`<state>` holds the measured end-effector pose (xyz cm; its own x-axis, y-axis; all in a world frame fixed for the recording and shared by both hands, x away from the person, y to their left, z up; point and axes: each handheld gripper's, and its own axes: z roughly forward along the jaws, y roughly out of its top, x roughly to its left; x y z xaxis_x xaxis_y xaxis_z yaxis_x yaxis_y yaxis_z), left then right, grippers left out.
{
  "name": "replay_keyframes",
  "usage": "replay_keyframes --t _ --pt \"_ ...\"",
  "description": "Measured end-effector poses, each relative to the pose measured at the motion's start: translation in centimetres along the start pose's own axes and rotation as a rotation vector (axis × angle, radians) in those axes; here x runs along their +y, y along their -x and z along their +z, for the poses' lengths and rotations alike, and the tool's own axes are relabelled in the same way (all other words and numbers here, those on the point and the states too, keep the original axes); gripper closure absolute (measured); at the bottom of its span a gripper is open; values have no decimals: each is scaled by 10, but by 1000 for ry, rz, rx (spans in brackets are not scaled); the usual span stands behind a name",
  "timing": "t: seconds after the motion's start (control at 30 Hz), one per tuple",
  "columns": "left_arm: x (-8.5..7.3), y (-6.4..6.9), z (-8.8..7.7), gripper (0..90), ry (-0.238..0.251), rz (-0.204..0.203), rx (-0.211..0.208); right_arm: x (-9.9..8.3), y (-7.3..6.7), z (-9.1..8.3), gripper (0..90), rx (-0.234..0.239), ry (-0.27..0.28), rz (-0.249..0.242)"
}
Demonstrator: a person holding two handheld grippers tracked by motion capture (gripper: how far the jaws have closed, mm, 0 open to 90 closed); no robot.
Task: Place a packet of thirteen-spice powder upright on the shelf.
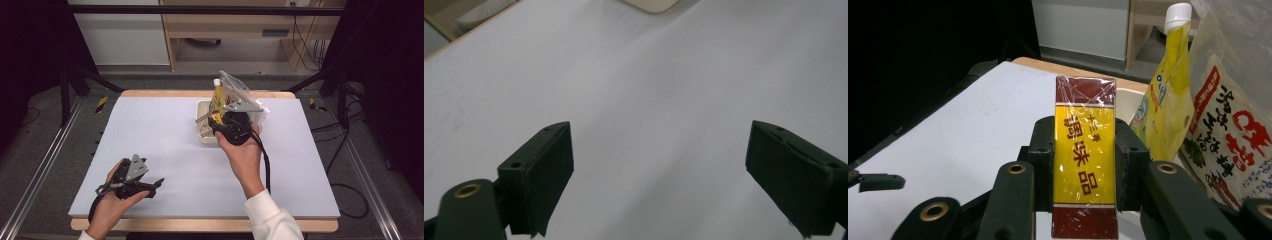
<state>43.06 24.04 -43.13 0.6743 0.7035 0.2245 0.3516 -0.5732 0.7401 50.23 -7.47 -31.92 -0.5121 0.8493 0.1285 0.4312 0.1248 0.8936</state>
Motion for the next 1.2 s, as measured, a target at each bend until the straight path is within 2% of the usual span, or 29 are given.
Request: replay_keyframes --t 0.1,0.23,0.3,0.47,0.7,0.93,1.0,1.03,1.17,1.2 --pt "-9 -4 -2 100 4 -38 26 3 0 1 682 -11 8 3" --pt "-17 -9 -5 97 -14 -59 39 6 0 2 682 -15 18 10" --pt "-19 -11 -4 97 -4 -79 46 7 1 2 682 -26 25 11" --pt "-22 -15 -4 97 -12 -100 60 9 0 3 682 -52 31 16" --pt "-23 -16 -2 97 -22 -101 63 10 3 8 682 -90 33 26" --pt "-23 -13 2 98 -37 -86 50 13 3 29 682 -106 27 62" --pt "-22 -12 3 98 -41 -80 49 12 2 35 682 -126 23 65" --pt "-22 -12 2 98 -51 -64 46 12 1 38 682 -135 21 68" --pt "-21 -11 2 99 -39 -70 45 12 -3 49 682 -162 12 75" --pt "-21 -12 2 99 -48 -61 43 12 -3 52 682 -169 10 73"
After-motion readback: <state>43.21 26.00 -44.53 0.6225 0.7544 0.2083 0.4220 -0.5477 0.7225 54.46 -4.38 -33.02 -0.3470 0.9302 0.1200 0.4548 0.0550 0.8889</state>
